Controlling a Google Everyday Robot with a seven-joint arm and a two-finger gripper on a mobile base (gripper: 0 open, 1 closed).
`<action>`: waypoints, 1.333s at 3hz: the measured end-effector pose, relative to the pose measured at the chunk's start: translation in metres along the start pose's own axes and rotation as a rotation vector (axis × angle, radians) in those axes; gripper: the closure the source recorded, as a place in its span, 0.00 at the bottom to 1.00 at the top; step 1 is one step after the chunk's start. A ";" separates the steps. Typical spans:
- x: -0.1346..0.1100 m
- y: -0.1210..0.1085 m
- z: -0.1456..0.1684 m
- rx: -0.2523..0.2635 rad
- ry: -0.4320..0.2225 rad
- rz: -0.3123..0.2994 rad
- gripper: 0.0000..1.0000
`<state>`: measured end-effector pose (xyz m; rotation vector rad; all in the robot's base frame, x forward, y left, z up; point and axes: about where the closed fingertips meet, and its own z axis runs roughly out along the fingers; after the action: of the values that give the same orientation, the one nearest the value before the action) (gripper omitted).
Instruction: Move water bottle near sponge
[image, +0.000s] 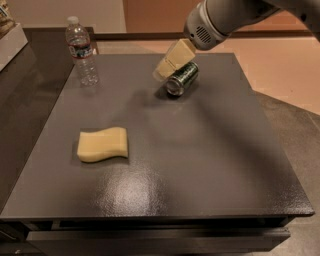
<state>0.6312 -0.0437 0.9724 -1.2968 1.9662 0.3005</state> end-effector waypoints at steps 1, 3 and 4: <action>-0.033 -0.005 0.039 -0.012 -0.079 -0.004 0.00; -0.093 -0.006 0.114 -0.075 -0.186 -0.009 0.00; -0.117 -0.004 0.144 -0.082 -0.226 0.001 0.00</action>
Offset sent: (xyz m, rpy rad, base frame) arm 0.0864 0.1362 -0.0068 0.1913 -0.0687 0.1100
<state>0.7247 0.1155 0.9550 -1.2542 1.7799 0.5099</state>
